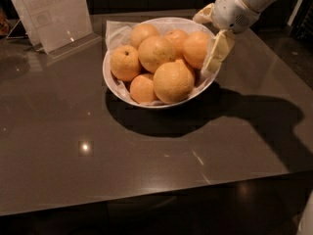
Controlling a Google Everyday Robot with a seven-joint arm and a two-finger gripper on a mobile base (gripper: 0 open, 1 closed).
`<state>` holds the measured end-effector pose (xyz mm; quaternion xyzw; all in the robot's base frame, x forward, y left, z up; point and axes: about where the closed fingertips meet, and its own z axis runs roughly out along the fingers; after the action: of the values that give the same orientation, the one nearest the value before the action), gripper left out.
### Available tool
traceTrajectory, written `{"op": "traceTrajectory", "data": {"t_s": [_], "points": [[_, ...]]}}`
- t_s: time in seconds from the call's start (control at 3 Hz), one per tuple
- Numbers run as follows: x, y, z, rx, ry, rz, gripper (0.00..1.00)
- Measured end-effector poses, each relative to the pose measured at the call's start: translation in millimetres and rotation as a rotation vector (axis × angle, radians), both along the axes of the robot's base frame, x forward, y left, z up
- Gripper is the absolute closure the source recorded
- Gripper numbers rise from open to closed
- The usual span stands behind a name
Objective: Pick orange from white bowl
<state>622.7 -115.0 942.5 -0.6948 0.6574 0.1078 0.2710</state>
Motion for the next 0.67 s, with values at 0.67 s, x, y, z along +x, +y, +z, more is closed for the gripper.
{"op": "traceTrajectory", "data": {"t_s": [0.67], "points": [[2.8, 2.0, -11.5, 0.015, 0.029, -0.010, 0.19]]}}
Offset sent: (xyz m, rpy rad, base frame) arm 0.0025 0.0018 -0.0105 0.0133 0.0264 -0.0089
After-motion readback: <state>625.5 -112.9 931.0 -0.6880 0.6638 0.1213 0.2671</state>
